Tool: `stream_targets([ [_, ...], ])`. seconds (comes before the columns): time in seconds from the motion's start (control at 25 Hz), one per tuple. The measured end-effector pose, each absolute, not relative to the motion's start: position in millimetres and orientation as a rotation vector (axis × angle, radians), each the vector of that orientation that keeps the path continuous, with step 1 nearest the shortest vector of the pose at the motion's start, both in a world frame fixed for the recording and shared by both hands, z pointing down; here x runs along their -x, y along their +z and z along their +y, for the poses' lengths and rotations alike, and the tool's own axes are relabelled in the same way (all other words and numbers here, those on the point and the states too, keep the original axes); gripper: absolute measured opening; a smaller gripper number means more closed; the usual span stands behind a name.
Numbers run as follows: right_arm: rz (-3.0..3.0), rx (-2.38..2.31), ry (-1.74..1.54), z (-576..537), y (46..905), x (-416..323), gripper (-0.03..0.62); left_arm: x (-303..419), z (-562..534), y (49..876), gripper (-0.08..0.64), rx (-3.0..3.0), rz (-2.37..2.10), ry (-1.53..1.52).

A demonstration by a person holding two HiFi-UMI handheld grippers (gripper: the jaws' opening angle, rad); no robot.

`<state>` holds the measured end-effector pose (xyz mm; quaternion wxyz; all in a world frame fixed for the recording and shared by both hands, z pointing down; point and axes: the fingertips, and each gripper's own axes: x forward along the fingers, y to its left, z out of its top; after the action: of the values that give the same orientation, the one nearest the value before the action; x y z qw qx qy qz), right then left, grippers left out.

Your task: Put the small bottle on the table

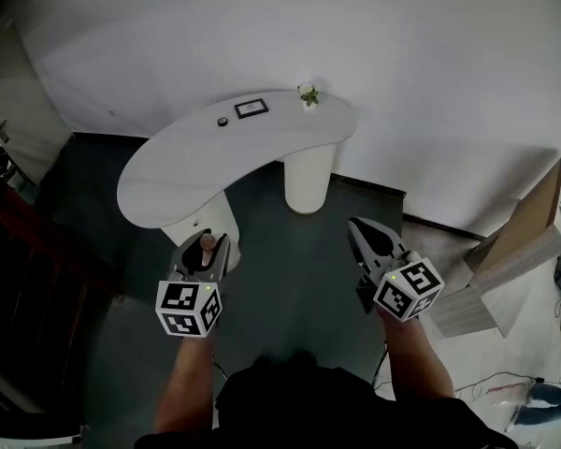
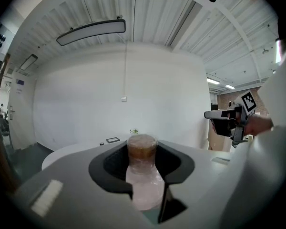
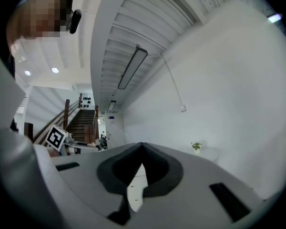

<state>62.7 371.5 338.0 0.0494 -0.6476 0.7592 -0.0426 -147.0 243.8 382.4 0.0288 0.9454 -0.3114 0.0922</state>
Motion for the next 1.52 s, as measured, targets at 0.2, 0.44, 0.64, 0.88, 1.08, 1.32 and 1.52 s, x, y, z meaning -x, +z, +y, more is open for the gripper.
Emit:
stream_targets([
  [0.2,2.341,1.94,-0.123,388,340,-68,0.006,139,255,379,0.146,-2.914,-0.984,0.268],
  [0.44,2.335,1.912,-0.182,376,349,-75,0.006,137,243,385,0.146,-2.898,-1.004,0.276],
  [0.64,2.398,1.869,-0.214,336,358,-72,0.006,136,214,401,0.146,-2.869,-1.035,0.283],
  [0.88,2.459,1.833,-0.252,255,371,-72,0.006,135,144,424,0.146,-2.83,-1.069,0.301],
  [1.08,2.496,1.822,-0.196,174,361,-72,0.006,139,73,432,0.146,-2.8,-1.087,0.303],
  [1.32,2.502,1.8,-0.19,96,350,-73,0.006,138,4,414,0.146,-2.82,-1.103,0.296],
  [1.52,2.48,1.802,-0.205,54,352,-73,0.006,141,-29,410,0.146,-2.835,-1.095,0.299],
])
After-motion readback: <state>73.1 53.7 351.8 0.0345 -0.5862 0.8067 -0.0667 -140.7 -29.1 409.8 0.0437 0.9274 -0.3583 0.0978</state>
